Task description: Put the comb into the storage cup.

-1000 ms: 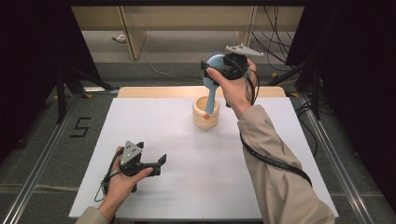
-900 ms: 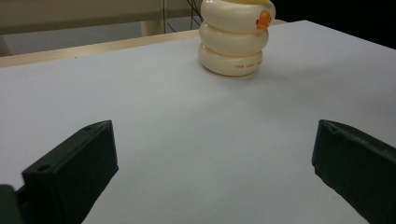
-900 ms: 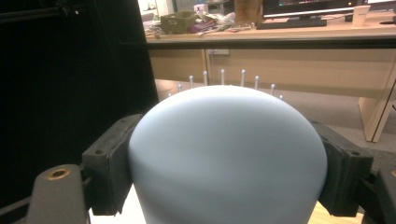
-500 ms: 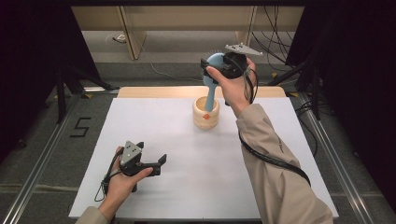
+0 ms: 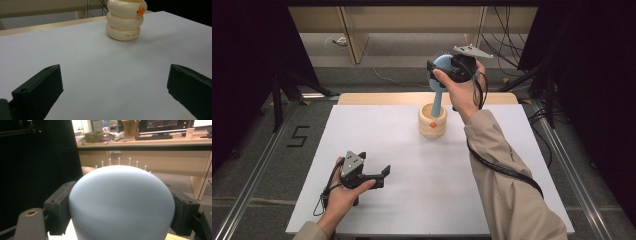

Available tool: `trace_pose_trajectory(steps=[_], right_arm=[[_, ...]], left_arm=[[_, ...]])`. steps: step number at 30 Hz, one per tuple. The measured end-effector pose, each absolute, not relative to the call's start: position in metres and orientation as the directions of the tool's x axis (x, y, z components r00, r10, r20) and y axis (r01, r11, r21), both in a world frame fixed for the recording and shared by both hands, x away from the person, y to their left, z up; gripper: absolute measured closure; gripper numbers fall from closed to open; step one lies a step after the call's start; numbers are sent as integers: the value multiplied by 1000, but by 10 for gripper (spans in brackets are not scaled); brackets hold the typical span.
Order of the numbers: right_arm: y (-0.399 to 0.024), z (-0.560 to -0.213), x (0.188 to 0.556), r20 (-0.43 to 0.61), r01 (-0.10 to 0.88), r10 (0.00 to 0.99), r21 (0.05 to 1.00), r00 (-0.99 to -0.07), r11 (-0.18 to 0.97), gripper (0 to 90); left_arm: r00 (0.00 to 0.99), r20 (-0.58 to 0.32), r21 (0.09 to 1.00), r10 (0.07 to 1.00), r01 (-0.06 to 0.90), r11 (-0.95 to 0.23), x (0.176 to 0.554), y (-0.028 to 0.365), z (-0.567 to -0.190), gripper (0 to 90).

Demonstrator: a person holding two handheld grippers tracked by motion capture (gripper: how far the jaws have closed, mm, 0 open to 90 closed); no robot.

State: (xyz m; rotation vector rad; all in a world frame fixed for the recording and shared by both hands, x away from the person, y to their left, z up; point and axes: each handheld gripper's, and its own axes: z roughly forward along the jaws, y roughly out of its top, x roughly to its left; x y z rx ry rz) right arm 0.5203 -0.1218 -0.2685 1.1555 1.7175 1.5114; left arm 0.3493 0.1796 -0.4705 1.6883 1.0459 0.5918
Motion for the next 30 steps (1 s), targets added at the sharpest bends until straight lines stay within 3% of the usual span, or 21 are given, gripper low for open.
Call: trace_pose_trajectory(steps=[30], right_arm=[[-120,-277,527,111,209,886,978,-451,-16,209]], left_arm=[[501,-98,928,860,358,-102,349,180,-470,0]])
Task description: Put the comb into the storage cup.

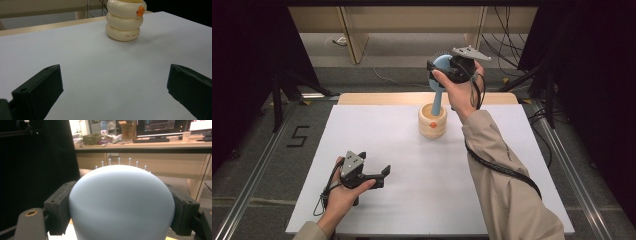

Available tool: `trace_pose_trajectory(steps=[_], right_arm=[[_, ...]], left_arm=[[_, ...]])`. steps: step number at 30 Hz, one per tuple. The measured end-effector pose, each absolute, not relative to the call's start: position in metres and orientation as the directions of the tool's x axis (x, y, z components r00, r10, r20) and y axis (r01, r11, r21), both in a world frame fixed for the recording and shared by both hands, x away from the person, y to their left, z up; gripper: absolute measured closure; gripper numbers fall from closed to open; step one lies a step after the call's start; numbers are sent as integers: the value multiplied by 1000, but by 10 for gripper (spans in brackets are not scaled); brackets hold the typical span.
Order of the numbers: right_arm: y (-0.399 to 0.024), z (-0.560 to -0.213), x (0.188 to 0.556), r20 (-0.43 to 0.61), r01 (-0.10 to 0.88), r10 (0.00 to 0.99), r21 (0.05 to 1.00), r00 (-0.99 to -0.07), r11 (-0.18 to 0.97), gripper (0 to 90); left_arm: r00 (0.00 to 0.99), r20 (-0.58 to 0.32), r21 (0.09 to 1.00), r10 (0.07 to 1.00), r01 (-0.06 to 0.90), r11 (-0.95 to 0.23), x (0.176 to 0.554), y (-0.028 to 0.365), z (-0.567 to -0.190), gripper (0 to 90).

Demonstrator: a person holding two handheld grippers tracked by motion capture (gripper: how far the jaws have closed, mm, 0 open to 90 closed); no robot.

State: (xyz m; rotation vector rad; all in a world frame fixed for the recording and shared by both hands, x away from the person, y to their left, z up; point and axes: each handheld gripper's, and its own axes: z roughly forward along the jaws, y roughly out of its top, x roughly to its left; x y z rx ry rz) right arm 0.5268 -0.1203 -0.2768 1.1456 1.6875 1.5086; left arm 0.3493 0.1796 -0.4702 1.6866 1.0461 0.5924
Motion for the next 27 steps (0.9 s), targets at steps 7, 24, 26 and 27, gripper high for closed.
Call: trace_pose_trajectory(steps=[7,24,26,27], right_arm=[[-119,-281,529,105,207,887,978,-450,-10,209],[-117,-287,532,98,199,889,980,-447,-8,209],[-116,-288,532,96,200,889,980,-447,-5,209],[-116,-288,532,96,200,890,980,-446,-5,209]], left_arm=[[503,-98,928,859,358,-103,349,179,-470,0],[503,-99,928,859,358,-103,349,179,-470,0],[503,-98,928,859,358,-104,349,179,-470,0],[502,-99,928,859,357,-102,349,179,-470,0]])
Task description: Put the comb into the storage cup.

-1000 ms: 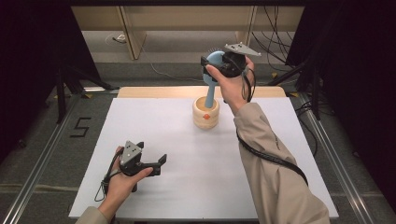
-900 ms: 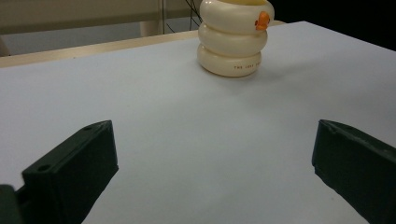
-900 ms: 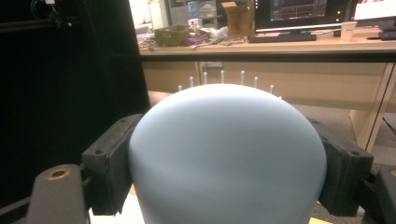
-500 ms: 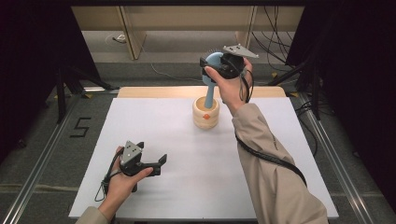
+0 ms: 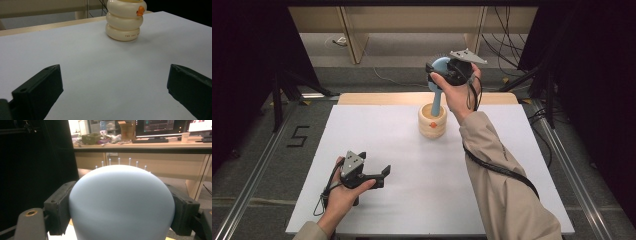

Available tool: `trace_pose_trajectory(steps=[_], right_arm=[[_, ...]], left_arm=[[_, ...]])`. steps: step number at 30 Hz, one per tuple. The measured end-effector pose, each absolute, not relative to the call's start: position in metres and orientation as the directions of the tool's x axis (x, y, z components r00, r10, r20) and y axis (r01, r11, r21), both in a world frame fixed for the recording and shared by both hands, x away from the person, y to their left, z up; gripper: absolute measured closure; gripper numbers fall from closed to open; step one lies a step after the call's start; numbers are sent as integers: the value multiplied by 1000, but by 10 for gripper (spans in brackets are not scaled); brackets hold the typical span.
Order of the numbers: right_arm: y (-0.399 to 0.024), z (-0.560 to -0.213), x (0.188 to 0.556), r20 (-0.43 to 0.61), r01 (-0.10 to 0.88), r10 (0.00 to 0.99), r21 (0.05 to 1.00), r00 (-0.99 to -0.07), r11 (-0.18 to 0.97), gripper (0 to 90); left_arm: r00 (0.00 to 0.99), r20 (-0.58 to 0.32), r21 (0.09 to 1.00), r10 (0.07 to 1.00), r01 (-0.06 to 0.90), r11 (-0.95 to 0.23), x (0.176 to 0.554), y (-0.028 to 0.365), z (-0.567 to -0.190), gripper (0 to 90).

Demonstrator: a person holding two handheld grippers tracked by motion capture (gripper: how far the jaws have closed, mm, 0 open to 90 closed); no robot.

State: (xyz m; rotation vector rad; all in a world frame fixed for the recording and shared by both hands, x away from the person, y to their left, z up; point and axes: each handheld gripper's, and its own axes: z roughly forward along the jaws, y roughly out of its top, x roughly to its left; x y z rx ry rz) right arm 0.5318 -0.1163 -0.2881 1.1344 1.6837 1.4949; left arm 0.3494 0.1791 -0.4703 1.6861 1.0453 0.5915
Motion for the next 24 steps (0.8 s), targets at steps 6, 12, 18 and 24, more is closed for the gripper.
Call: trace_pose_trajectory(steps=[6,12,18,24], right_arm=[[-116,-289,532,93,192,890,981,-445,-6,209],[-115,-292,532,92,192,891,981,-444,-5,209],[-114,-295,533,90,188,891,982,-444,-5,209],[-113,-298,533,88,185,893,983,-441,-5,209]], left_arm=[[502,-99,929,859,357,-102,349,179,-470,0],[502,-99,928,859,357,-102,349,179,-470,0],[503,-99,928,859,358,-102,349,179,-470,0],[503,-100,928,858,358,-103,349,179,-470,0]])
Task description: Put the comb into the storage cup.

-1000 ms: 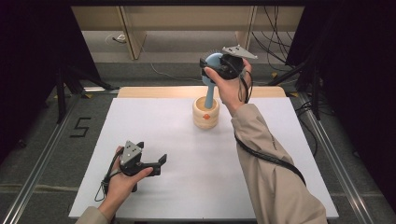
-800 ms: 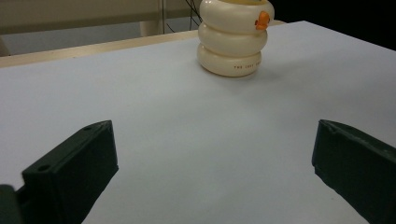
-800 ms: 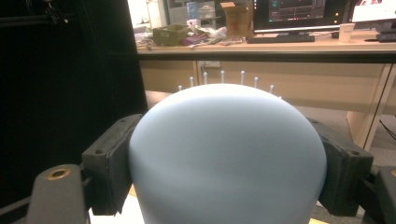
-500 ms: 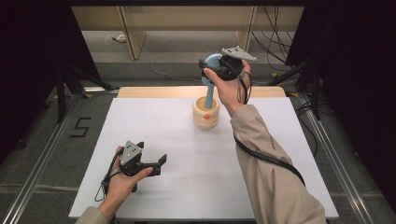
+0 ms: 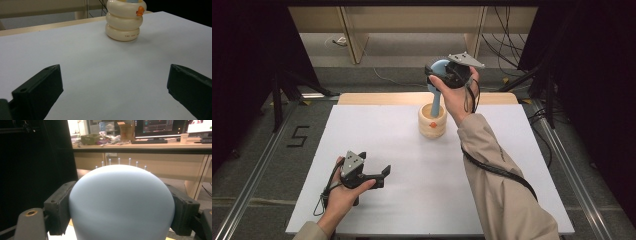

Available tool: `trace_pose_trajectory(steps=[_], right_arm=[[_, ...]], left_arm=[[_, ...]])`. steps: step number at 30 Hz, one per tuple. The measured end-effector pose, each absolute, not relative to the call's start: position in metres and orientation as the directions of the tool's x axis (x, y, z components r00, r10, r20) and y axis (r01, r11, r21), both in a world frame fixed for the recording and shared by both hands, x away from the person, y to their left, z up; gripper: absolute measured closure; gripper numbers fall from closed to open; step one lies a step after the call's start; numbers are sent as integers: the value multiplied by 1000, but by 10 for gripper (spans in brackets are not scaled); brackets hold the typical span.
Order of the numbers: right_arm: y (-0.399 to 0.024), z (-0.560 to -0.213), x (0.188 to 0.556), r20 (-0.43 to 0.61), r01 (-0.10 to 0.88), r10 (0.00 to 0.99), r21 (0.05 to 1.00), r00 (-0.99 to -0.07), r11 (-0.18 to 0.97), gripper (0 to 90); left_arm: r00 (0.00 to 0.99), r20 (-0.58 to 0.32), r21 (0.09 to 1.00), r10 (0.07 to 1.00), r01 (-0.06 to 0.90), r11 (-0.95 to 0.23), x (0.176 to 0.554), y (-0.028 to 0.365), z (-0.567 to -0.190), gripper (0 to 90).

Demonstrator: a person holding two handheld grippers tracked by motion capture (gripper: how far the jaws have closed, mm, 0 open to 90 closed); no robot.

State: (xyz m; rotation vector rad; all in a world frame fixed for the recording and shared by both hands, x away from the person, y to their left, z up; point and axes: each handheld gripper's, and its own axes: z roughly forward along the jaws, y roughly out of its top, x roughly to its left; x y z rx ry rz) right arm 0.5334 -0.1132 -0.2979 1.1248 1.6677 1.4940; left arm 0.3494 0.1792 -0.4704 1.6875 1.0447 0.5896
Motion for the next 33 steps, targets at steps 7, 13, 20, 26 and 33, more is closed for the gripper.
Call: trace_pose_trajectory(steps=[7,13,20,26,33], right_arm=[[-113,-301,534,88,184,896,983,-435,-7,209],[-111,-305,535,92,186,897,982,-432,-10,209],[-110,-308,536,89,187,898,982,-430,-7,209],[-110,-311,537,89,185,900,983,-427,-9,209],[-110,-315,539,96,186,901,982,-423,-18,209]], left_arm=[[503,-99,928,859,357,-102,349,179,-470,0],[502,-101,928,859,359,-101,350,179,-470,0],[503,-102,928,858,359,-100,350,179,-470,0],[503,-103,928,858,359,-99,350,179,-470,0],[503,-103,928,858,358,-99,350,179,-470,0]])
